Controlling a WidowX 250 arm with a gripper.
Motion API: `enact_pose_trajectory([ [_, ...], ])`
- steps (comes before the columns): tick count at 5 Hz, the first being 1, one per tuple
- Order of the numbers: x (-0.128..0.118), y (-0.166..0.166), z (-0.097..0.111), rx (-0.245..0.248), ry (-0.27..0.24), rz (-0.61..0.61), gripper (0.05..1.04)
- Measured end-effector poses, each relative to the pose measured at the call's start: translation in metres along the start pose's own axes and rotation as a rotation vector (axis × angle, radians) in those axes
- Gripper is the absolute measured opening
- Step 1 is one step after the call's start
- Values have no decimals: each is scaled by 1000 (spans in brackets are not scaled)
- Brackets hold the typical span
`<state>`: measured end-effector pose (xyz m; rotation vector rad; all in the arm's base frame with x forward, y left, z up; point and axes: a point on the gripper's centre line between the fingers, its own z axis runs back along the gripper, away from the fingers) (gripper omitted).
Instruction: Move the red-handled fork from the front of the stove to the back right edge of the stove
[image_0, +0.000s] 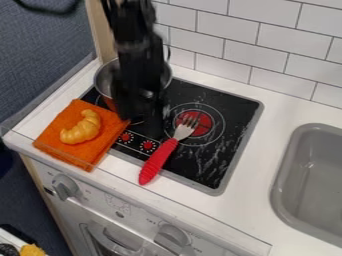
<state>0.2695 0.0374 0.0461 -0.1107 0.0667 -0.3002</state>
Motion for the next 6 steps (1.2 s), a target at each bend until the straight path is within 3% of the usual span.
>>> enact_pose_trajectory([
  [1, 7, -19, -23, 18, -6, -69, 1001],
  [2, 9, -32, -40, 71, -4, -95, 1001],
  [3, 11, -36, -44, 91, 2, -106, 967],
  [5, 13, -33, -46, 107, 0, -85, 432],
  [6, 13, -33, -44, 91, 7, -85, 379],
])
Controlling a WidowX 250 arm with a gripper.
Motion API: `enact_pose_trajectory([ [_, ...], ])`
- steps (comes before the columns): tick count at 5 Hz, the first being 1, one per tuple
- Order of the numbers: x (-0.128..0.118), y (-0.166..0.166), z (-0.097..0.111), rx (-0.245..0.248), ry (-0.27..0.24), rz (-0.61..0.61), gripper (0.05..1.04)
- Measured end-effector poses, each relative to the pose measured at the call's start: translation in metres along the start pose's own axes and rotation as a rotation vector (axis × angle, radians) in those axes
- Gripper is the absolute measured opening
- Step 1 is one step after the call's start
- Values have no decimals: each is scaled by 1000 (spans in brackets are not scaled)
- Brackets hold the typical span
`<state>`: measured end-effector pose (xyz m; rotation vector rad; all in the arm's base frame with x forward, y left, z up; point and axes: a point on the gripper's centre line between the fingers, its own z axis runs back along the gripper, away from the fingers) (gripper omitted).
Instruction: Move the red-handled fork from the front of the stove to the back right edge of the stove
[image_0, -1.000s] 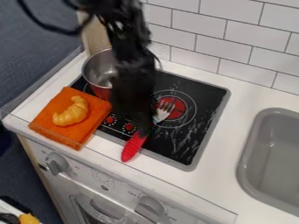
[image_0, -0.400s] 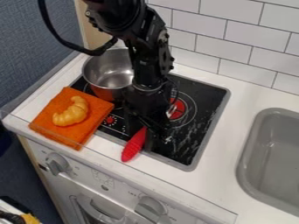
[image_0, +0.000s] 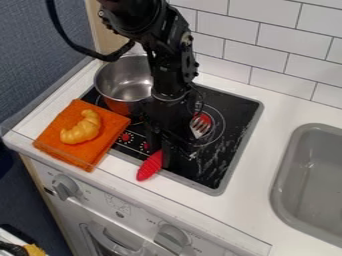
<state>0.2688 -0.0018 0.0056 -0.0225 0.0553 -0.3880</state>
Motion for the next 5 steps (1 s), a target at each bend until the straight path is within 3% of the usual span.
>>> enact_pose_trajectory([
  [1, 4, 16, 23, -72, -72, 59, 379],
  [2, 43, 20, 61, -98, -195, 75, 378],
  [3, 77, 9, 65, -109, -196, 29, 377],
  [5, 116, 8, 44, -62, -150, -11, 376],
])
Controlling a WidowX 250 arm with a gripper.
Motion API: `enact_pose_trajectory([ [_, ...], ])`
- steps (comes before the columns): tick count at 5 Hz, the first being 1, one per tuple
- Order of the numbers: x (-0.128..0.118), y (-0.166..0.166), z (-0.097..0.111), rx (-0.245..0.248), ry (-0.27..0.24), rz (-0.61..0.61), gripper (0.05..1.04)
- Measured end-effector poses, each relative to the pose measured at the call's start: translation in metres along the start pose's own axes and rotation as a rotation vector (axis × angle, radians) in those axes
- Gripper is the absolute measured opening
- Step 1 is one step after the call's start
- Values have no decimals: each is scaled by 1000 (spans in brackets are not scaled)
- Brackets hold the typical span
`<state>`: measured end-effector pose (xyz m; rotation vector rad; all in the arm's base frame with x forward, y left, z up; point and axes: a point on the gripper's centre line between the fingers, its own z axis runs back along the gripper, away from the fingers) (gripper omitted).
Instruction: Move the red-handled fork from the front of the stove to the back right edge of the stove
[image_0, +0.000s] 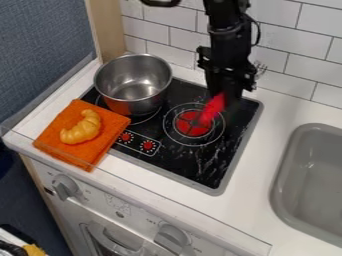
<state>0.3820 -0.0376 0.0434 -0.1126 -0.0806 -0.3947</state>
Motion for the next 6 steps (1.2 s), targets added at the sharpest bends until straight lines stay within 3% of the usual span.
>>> enact_pose_trajectory([
  [1, 3, 6, -5, 16, 38, 47, 376],
  [3, 1, 2, -2, -13, 89, 123, 418],
  [5, 1, 1, 0, -21, 112, 174, 976],
  [6, 5, 2, 0, -2, 91, 181, 1004],
])
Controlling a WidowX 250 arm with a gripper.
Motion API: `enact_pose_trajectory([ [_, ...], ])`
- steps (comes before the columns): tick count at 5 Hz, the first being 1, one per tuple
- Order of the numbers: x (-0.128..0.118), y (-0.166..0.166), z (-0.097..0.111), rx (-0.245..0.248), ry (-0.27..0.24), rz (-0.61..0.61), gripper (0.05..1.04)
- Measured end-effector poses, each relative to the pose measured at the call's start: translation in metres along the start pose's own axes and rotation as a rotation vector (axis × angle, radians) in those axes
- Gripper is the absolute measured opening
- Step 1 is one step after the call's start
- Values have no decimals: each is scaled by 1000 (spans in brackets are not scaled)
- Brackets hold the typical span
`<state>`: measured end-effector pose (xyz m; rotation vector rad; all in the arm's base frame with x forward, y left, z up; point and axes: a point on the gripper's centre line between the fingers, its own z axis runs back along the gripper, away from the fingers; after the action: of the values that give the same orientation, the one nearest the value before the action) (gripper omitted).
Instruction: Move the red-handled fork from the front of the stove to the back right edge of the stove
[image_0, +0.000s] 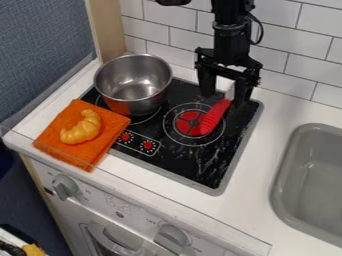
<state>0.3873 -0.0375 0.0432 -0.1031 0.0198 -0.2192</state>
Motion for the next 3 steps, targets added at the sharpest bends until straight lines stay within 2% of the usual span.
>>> enact_pose_trajectory([
  [2, -1, 1, -24, 45, -67, 28, 1000],
  [3, 0, -1, -23, 36, -75, 18, 1000],
])
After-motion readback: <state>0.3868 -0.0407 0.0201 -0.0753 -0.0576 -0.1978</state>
